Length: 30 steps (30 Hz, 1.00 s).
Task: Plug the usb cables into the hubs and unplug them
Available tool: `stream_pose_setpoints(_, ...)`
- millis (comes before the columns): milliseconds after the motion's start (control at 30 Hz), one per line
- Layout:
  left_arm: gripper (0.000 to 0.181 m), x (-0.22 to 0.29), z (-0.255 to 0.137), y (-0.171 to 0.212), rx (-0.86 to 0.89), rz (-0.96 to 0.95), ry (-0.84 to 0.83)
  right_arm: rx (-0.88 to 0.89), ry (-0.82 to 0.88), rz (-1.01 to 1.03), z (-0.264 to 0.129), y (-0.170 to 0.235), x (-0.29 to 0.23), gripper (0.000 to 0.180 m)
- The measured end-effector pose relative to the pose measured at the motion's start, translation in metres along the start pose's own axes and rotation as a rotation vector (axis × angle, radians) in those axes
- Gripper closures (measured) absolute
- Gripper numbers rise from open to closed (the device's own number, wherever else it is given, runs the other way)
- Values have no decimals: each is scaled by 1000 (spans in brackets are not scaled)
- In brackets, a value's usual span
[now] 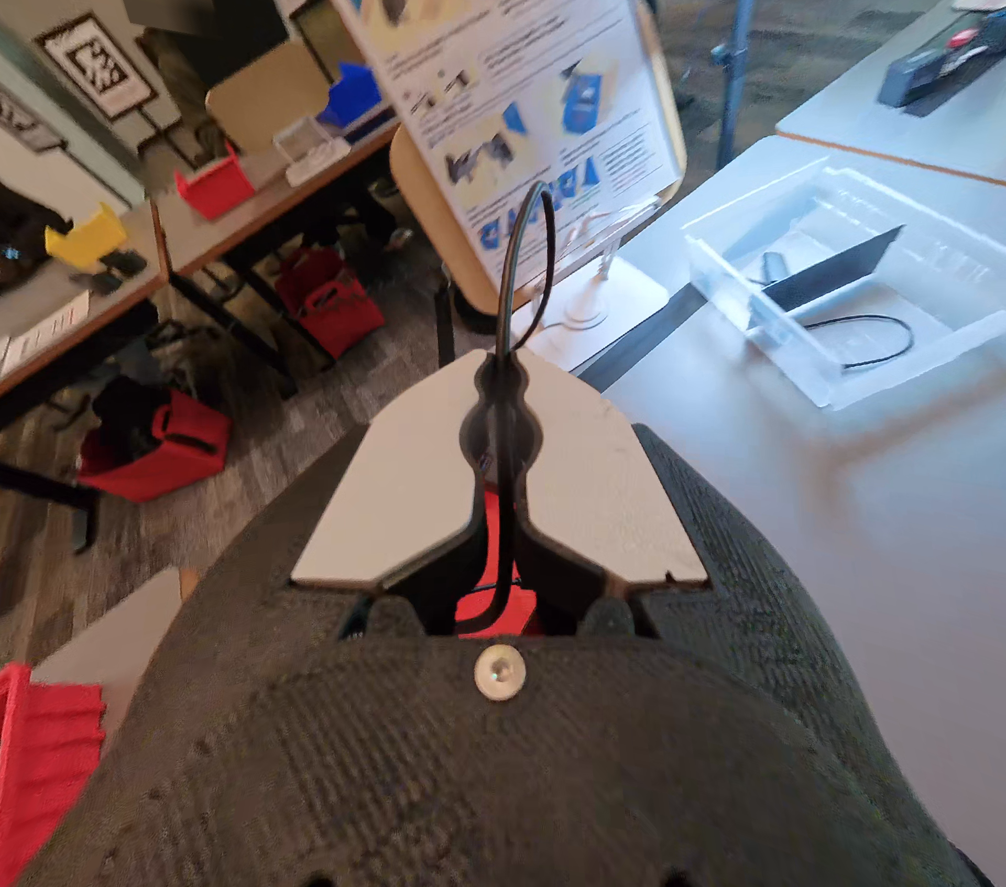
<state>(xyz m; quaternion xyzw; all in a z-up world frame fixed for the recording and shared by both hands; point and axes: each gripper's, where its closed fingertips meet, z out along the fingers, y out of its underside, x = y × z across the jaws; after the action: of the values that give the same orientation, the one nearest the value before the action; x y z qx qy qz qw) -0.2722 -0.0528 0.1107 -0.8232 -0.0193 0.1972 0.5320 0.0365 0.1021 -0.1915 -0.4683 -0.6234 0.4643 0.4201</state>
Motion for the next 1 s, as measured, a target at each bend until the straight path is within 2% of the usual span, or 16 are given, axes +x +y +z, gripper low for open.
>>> stream_pose_setpoints(133,176,51,-21,-40,110,71,106,56,7,-32,-4,-23,3,153)
stream_pose_setpoints(233,176,96,-28,-55,160,105,221,122,9,-42,-11,-45,5,153)
stream_pose_setpoints(333,177,142,-24,-50,166,111,357,189,27,-62,-22,-68,8,153)
stream_pose_setpoints(467,177,205,-4,-17,154,89,530,238,-17,-84,-38,-89,-1,154)
stream_pose_setpoints(733,177,321,33,69,86,77,848,-8,-195,-301,-20,-55,-49,154)
stream_pose_setpoints(833,177,338,40,94,58,90,929,-125,-308,-348,-22,-40,-65,154)
stream_pose_setpoints(1000,177,353,41,106,67,46,1014,-355,-335,-394,6,4,-79,149)
